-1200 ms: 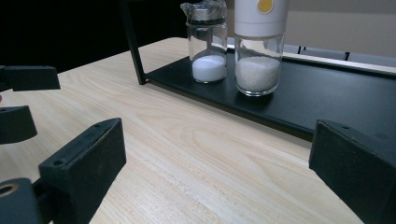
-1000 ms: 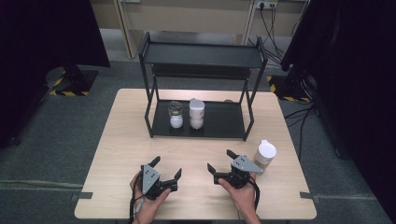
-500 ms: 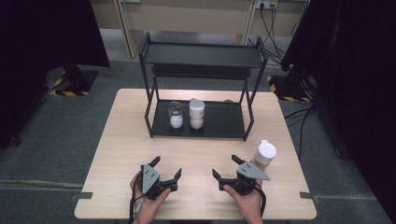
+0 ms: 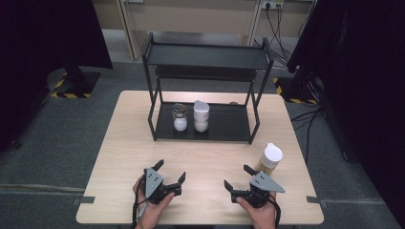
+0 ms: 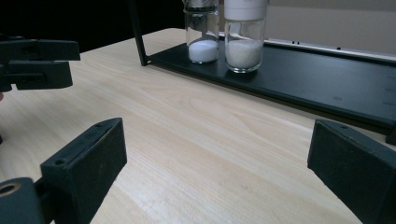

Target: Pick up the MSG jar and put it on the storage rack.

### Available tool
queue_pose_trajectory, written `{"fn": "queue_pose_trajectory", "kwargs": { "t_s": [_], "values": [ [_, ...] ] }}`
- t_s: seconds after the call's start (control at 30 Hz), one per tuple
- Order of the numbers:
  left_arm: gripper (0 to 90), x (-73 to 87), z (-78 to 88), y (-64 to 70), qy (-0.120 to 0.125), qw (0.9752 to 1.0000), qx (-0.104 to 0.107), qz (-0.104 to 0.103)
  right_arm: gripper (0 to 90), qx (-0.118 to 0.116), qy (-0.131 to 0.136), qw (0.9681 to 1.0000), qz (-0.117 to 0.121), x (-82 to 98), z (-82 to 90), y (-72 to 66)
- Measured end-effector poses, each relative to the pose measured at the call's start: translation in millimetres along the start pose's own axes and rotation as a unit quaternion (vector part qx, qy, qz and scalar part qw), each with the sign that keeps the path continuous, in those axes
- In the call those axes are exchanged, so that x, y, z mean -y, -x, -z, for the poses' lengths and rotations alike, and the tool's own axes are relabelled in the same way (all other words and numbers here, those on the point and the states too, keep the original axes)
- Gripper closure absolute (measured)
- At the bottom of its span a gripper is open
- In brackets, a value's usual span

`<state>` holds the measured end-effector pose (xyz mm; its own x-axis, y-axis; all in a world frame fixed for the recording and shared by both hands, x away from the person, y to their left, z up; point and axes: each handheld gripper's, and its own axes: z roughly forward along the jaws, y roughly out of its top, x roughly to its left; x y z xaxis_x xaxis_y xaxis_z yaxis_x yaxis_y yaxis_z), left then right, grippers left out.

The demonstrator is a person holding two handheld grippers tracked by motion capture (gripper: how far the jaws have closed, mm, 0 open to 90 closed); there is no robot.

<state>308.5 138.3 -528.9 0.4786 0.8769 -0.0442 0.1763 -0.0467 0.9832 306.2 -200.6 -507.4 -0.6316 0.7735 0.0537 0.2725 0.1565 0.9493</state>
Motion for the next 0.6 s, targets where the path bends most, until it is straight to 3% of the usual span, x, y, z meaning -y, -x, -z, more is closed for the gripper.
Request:
{"fn": "queue_pose_trajectory", "kwargs": {
  "t_s": [0.6],
  "values": [
    [6.0, 0.0, 0.1, -0.3, 0.000, 1.0000, 0.000, 0.001, 5.7, 0.025, -0.007, 0.9996, -0.014, 13.9, 35.0, 9.0]
  ]
}}
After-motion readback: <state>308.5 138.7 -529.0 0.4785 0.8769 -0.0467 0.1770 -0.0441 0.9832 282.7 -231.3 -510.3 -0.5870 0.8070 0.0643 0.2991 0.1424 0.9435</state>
